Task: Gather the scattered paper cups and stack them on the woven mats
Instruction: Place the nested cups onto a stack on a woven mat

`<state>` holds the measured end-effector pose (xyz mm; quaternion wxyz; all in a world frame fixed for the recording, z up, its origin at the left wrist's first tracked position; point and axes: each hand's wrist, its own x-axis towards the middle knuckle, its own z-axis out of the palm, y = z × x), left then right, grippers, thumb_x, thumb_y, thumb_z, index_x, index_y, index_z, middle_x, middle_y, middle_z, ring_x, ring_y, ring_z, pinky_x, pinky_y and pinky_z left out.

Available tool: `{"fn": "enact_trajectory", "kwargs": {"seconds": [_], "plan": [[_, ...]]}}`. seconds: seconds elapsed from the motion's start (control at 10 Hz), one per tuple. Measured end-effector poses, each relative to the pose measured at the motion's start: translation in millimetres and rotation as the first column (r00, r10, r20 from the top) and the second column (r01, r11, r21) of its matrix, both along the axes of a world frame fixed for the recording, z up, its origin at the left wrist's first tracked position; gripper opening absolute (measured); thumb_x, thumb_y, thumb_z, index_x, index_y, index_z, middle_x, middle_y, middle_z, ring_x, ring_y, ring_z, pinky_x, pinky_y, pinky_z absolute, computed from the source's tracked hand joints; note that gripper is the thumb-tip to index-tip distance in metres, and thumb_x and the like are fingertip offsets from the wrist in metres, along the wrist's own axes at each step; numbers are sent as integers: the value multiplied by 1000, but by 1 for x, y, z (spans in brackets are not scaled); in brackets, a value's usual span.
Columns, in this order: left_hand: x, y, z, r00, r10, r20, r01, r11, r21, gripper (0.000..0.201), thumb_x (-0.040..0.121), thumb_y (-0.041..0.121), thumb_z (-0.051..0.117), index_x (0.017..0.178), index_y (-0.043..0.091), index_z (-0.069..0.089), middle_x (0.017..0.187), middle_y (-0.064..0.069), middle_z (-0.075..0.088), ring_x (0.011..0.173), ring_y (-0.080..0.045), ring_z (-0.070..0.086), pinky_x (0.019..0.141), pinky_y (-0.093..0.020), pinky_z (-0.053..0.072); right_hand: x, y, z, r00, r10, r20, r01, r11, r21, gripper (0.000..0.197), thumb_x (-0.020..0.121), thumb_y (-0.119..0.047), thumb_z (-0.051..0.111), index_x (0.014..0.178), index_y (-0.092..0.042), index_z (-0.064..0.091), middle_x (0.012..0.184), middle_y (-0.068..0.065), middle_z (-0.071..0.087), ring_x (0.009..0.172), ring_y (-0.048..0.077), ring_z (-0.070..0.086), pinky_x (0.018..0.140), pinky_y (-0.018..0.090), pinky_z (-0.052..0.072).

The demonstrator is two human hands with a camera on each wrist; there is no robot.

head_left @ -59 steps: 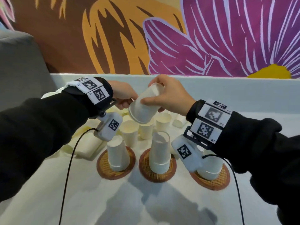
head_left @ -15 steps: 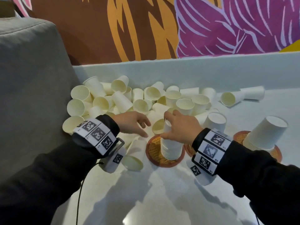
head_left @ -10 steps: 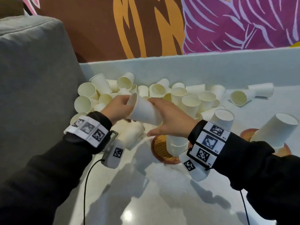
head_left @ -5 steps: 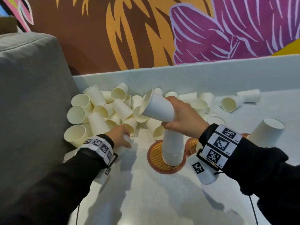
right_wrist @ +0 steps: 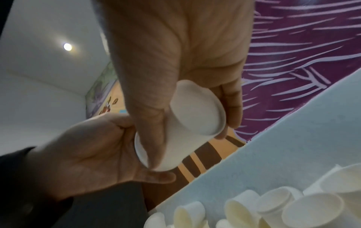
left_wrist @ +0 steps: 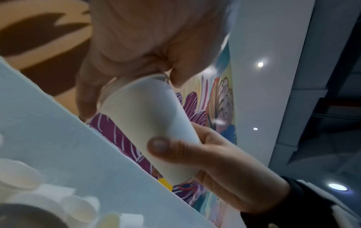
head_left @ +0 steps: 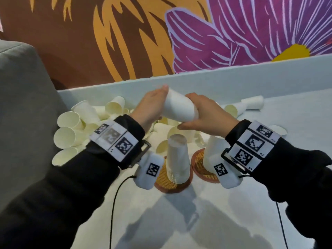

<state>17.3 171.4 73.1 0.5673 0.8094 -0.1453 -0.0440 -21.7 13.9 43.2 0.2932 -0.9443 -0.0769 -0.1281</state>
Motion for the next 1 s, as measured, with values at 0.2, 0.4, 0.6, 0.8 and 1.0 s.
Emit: {"fn": "enact_trajectory", "kwargs": {"seconds": [0.2, 0.4, 0.6, 0.8, 1.0], "plan": [[-7, -52, 9, 993, -62, -101, 61, 998, -13, 46, 100, 37, 35, 131, 4, 47, 132, -19, 51, 111, -32, 55, 89, -41, 49, -24, -37, 16, 940, -233, 250, 156, 943, 295, 77, 57, -37, 87, 121, -19, 49, 108, 0, 52, 96, 20, 52, 79, 30, 46], [-22, -87, 3, 934, -132, -331, 219, 946, 239, 18, 96, 6, 40, 105, -1, 54, 87, -13, 56, 65, -21, 56, 70, -33, 54, -36, -63, 9, 895, -280, 346, 195, 946, 260, 57, 63, -54, 74, 105, -18, 59, 106, -3, 61, 97, 11, 54, 84, 30, 46], [-10, -102, -13, 965, -150, -215, 248, 793, 557, 29, 97, 9, 39, 117, 2, 60, 105, -7, 61, 84, -19, 61, 64, -25, 50, -25, -78, -5, 965, -255, 51, 254, 967, 38, 59, 71, -52, 70, 118, -22, 53, 114, -2, 58, 100, 17, 55, 82, 34, 46], [7, -115, -10, 974, -89, -211, 197, 790, 581, 30, 95, 6, 45, 120, -3, 60, 110, -14, 65, 87, -20, 56, 63, -21, 45, -12, -77, -64, 940, -119, -320, 20, 955, -295, 56, 80, -54, 61, 115, -17, 37, 112, 6, 49, 91, 27, 55, 71, 36, 44], [25, -136, 5, 991, -51, -122, 125, 655, 745, 28, 96, 14, 46, 115, 3, 63, 111, -5, 68, 83, -20, 63, 49, -23, 39, 4, -107, -38, 906, -21, -422, 21, 1000, -6, 75, 85, -72, 28, 128, -13, 46, 120, 8, 57, 100, 26, 60, 90, 41, 46]]}}
